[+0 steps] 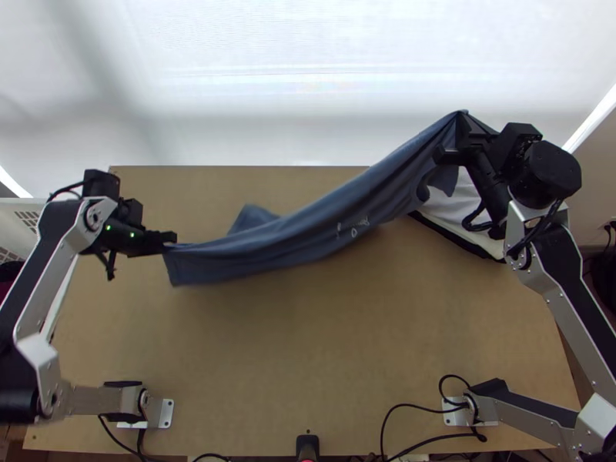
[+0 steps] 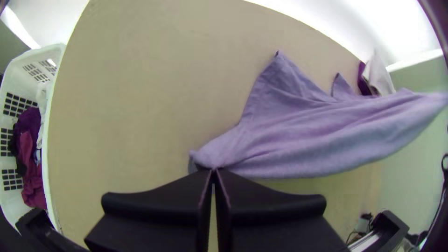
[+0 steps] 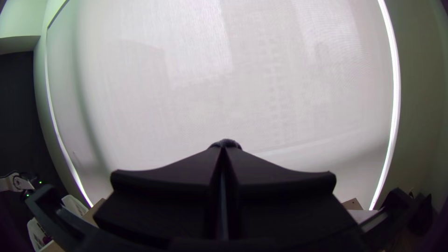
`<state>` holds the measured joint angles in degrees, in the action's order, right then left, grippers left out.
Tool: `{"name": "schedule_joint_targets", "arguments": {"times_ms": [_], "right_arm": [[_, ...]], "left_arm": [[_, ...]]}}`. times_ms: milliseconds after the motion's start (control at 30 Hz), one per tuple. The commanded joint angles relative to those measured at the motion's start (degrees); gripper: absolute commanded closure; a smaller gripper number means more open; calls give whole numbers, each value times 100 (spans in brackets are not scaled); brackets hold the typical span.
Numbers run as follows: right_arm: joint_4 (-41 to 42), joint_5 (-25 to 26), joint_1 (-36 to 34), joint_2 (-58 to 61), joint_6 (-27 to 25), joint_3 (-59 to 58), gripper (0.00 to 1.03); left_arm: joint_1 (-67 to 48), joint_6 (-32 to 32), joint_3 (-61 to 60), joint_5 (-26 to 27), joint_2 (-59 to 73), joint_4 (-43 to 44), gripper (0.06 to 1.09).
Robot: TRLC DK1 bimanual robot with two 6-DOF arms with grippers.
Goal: Fold the t-shirt
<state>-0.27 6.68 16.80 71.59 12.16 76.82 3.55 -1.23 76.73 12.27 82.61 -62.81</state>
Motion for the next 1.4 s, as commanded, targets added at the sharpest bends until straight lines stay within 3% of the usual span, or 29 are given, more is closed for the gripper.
{"name": "schedule_joint_targets", "arguments": {"times_ms": [0, 67, 300, 600, 633, 667, 733, 767, 967, 1200, 1367], "right_arm": [[89, 18, -71, -14, 93, -53, 100], [89, 18, -71, 21, 93, -44, 100], [89, -9, -106, 57, 76, -53, 100], [89, -35, -124, 57, 32, -70, 100], [89, -35, -124, 57, 32, -70, 100], [89, -35, -133, 57, 32, -70, 100], [89, -35, -150, 65, 32, -70, 100], [89, -35, -150, 65, 32, -70, 100], [80, -35, -168, 74, 32, -158, 100], [115, -35, -54, -40, 67, -545, 100], [142, -35, 17, -40, 111, -606, 100]], "left_arm": [[-338, 440, -255, 232, -474, -364, 105], [-645, 721, -387, 416, -570, -742, 105], [-1955, 774, -1011, 715, -1063, -830, 105], [-2904, 677, -1230, 926, -474, -856, 104], [-2966, 756, -1230, 961, -430, -918, 97], [-3001, 827, -1213, 961, -377, -970, 77], [-3018, 1187, -1187, 1084, -263, -1287, 18], [-3027, 1354, -1125, 1093, -228, -1375, 12], [-2482, 1310, -844, 1480, -316, -865, 11], [-1243, 211, 580, 1902, 1020, -206, 16], [-1058, -123, 1520, 2077, 1873, -171, 16]]}}
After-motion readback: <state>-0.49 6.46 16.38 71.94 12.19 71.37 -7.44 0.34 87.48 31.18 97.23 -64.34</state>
